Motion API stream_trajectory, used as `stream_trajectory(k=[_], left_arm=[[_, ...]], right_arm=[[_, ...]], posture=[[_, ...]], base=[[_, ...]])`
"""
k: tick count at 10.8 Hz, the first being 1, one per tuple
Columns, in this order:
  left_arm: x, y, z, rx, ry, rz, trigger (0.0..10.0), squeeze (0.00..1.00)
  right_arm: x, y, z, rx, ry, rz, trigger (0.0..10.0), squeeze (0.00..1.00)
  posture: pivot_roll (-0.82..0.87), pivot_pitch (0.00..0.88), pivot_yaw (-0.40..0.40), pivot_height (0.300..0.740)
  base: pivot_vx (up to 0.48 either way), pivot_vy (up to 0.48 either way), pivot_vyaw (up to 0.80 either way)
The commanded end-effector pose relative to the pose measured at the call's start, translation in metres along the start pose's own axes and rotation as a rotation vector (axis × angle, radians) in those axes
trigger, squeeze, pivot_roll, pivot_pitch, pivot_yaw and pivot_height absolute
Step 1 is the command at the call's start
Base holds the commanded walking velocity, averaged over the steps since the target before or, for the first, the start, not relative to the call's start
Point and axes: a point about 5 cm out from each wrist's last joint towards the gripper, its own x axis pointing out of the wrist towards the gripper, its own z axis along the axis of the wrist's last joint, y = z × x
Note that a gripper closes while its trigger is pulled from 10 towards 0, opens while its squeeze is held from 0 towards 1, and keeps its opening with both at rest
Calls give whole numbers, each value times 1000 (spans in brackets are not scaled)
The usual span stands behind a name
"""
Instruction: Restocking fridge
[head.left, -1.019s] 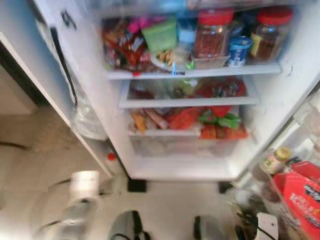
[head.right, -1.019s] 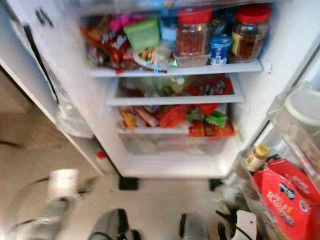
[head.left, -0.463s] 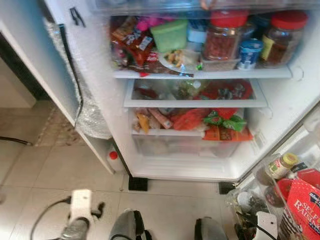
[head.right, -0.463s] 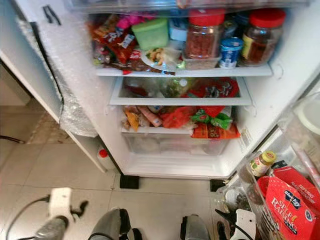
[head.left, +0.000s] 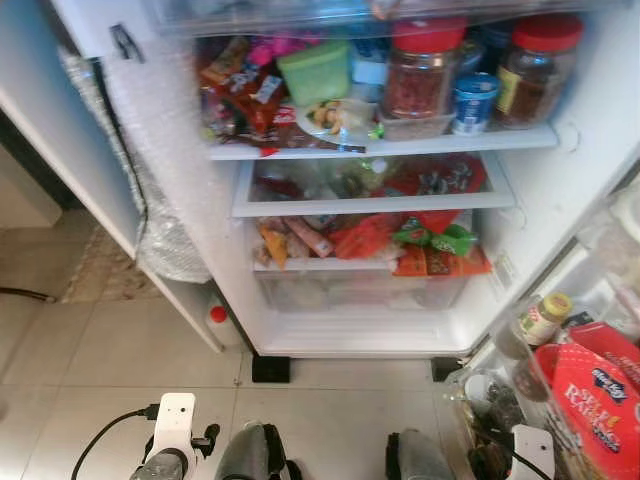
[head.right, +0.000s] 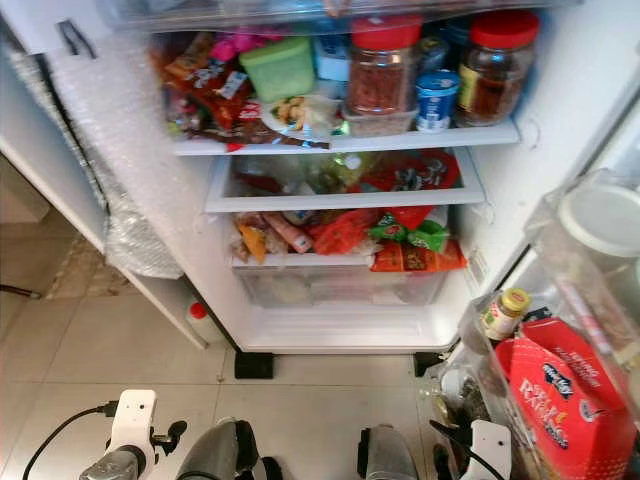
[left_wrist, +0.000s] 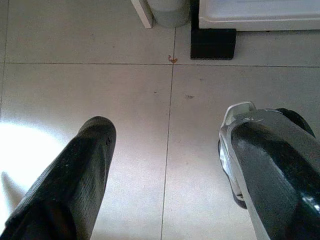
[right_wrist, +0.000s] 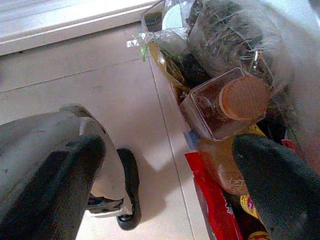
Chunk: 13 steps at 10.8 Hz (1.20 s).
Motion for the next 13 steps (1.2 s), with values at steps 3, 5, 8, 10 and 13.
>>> stream_trajectory(k=[3,5,8,10,13], left_arm=[[-5,0,-19,15,72,-6,10000,0],[-5,-3,-20,22,76,-15,10000,0],[-5,-5,-20,15,78,-20,10000,0],[-6,-4,-22,15,85,-19,10000,0],[-7,-2,-25,10,95,-14,10000,0]], right_arm=[[-2,0,-9,12,26,-2,10000,0],[-2,0,-9,12,26,1,10000,0],[-2,0,-10,16,29,2,10000,0],[-3,0,-11,17,27,0,10000,0],[-2,1,-10,21,28,1,10000,0]], posture=[[-137,126,81,647],[-139,123,84,647],[-142,124,86,647],[-140,126,85,647],[-131,148,82,647]], base=[[0,480,0],[0,480,0],[0,480,0],[0,480,0],[0,480,0]])
